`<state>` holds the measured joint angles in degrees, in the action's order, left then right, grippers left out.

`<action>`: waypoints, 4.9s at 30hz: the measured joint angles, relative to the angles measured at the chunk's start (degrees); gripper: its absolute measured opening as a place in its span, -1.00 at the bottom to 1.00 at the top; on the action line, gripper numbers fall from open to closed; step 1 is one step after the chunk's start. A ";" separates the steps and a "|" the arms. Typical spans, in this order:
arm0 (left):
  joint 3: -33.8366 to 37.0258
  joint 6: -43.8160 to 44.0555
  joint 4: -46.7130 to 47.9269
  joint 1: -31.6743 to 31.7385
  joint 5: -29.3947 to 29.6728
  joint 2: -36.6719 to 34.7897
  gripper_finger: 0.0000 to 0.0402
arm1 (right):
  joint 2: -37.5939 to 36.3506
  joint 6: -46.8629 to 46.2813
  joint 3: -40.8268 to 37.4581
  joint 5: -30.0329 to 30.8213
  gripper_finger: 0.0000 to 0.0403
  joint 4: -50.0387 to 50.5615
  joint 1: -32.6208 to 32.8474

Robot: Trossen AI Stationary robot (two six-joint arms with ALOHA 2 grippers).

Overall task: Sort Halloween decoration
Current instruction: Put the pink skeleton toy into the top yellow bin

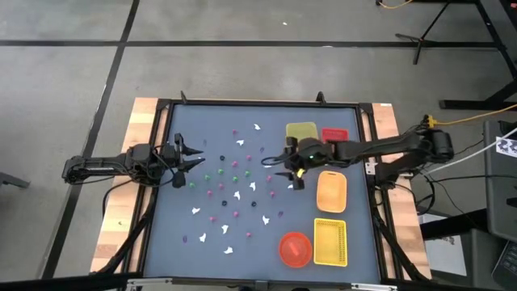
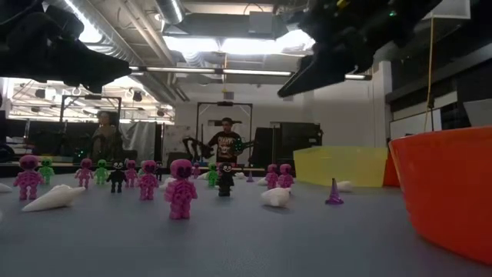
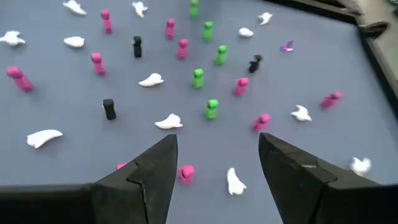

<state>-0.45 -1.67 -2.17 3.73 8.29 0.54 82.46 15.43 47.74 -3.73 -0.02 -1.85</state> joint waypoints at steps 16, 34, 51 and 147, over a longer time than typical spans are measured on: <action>0.02 0.00 0.02 0.00 -0.02 -0.02 -0.41 | 10.57 2.02 1.75 -2.92 0.12 -0.34 -0.02; 0.00 0.00 0.02 -0.01 0.10 0.00 -0.41 | 18.05 2.05 1.70 -2.95 0.12 -5.69 -0.02; 0.01 0.00 0.04 -0.01 0.16 0.00 -0.41 | 20.82 3.53 1.75 -2.23 0.12 -6.98 -0.04; 0.00 -0.02 -0.07 0.01 1.57 0.00 -0.41 | 16.49 4.60 34.76 15.91 -0.80 58.38 -0.07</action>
<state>-0.45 -1.69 -2.24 3.75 9.87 0.53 98.96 20.03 82.50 12.19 58.36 -1.91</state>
